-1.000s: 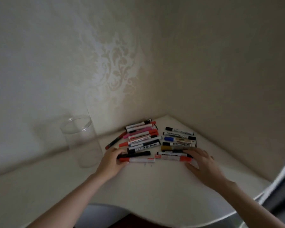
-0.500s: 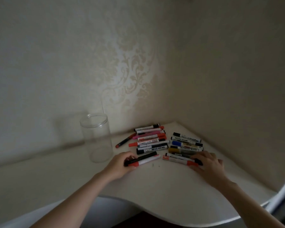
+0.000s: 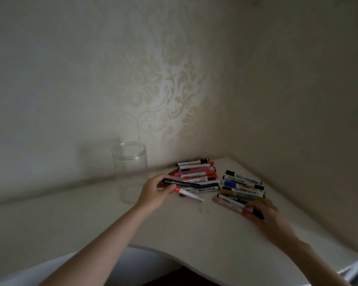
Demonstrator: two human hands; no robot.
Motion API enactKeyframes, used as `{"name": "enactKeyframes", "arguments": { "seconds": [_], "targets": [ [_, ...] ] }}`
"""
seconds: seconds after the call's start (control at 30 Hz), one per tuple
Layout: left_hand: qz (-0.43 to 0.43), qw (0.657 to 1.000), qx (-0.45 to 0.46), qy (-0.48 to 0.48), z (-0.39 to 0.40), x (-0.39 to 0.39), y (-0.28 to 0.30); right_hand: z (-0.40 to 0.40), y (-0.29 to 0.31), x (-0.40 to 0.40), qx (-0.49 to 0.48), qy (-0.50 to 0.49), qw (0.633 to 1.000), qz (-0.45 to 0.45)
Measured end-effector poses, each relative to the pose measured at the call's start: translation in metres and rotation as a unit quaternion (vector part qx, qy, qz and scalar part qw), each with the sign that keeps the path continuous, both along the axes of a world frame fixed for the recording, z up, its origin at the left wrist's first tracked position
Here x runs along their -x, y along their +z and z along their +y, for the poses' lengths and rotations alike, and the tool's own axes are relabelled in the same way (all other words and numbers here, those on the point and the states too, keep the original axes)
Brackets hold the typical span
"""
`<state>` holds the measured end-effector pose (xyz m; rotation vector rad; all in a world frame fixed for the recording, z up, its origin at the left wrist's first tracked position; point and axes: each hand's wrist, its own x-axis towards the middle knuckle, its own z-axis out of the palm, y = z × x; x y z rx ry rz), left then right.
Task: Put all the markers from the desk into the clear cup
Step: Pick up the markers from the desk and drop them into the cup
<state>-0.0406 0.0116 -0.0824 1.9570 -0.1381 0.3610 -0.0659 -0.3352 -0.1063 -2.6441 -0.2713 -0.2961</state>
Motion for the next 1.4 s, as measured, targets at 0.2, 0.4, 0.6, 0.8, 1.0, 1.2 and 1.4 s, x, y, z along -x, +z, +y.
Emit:
{"name": "enactKeyframes", "arguments": {
  "seconds": [0.2, 0.4, 0.6, 0.8, 1.0, 1.2, 1.4],
  "targets": [
    [-0.101, 0.994, 0.026, 0.01, 0.023, 0.002, 0.095, 0.004, 0.004, 0.004, -0.007, -0.006, 1.0, 0.001],
    [-0.153, 0.985, 0.046, 0.064, 0.098, 0.021, 0.17, 0.032, 0.025, 0.005, -0.078, -0.024, 0.997, 0.0],
    [-0.114, 0.986, -0.056, 0.104, 0.147, 0.03, 0.166, 0.096, 0.102, 0.0, -0.176, 0.008, 0.978, -0.111],
    [-0.064, 0.976, -0.178, 0.104, 0.161, 0.018, 0.157, 0.184, 0.179, -0.033, -0.243, 0.099, 0.954, -0.147],
    [0.002, 0.969, -0.239, 0.057, 0.152, 0.0, 0.144, 0.252, 0.2, -0.058, -0.115, 0.181, 0.967, -0.139],
    [0.015, 0.979, -0.195, 0.05, 0.152, -0.006, 0.139, 0.278, 0.2, -0.077, -0.076, 0.205, 0.975, -0.039],
    [-0.003, 0.982, -0.173, 0.07, 0.154, 0.002, 0.137, 0.309, 0.18, -0.092, -0.045, 0.183, 0.982, -0.008]
  ]
}}
